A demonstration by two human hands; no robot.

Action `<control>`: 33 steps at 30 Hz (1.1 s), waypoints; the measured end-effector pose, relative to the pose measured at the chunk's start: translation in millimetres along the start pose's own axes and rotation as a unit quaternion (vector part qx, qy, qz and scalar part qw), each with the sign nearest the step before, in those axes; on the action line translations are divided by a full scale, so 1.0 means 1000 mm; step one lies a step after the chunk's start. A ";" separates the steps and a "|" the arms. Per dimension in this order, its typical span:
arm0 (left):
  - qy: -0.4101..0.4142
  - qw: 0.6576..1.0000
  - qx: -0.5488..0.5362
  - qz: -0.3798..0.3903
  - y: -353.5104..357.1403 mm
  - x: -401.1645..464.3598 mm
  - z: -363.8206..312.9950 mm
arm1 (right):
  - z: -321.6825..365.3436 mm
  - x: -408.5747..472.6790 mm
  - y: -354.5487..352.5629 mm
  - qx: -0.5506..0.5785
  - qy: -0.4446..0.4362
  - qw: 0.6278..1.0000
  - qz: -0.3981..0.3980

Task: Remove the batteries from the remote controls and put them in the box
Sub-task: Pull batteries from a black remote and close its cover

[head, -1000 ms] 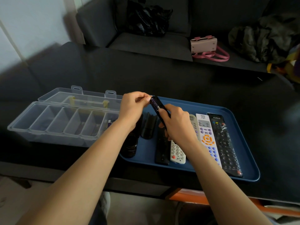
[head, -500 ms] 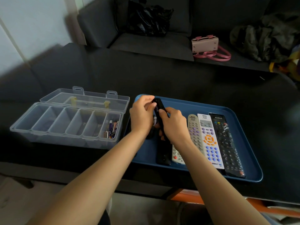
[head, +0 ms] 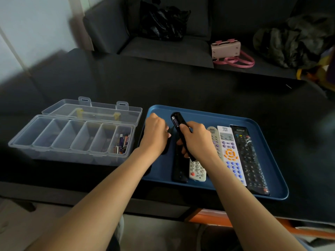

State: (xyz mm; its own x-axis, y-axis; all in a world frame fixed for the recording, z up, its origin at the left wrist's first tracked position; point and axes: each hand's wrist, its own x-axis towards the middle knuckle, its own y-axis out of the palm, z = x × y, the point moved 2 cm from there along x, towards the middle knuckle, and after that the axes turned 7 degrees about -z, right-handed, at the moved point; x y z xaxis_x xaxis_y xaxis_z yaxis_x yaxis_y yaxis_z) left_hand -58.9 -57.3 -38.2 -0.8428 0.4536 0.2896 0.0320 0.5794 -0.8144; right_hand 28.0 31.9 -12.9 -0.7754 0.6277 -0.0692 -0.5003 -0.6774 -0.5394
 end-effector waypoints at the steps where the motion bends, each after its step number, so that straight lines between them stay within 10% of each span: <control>1: 0.004 1.000 0.017 -0.003 0.001 -0.001 0.000 | 0.000 0.000 -0.001 -0.001 0.000 1.000 0.000; 15: 0.001 0.995 0.099 -0.023 0.000 -0.005 -0.004 | 0.000 -0.001 0.001 0.011 0.003 1.000 0.019; 22: -0.132 0.979 -0.155 -0.034 -0.010 0.003 -0.004 | -0.002 0.002 -0.003 0.067 0.027 0.997 -0.002; 27: -0.244 0.854 -0.459 0.020 -0.012 0.005 -0.008 | 0.001 -0.001 -0.005 0.167 0.079 0.982 0.028; 33: -0.205 0.899 -0.384 0.043 -0.025 0.011 -0.005 | 0.007 -0.005 -0.009 0.188 0.076 0.978 0.056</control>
State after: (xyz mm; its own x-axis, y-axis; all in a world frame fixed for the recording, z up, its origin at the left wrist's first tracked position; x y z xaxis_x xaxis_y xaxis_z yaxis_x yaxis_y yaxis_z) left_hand -66.5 -63.2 -11.9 -0.9415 0.3229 -0.0961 0.3358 0.9222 -0.1918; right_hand 34.1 32.5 -2.0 -0.7814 0.5725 -0.2483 -0.5447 -0.8199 -0.1765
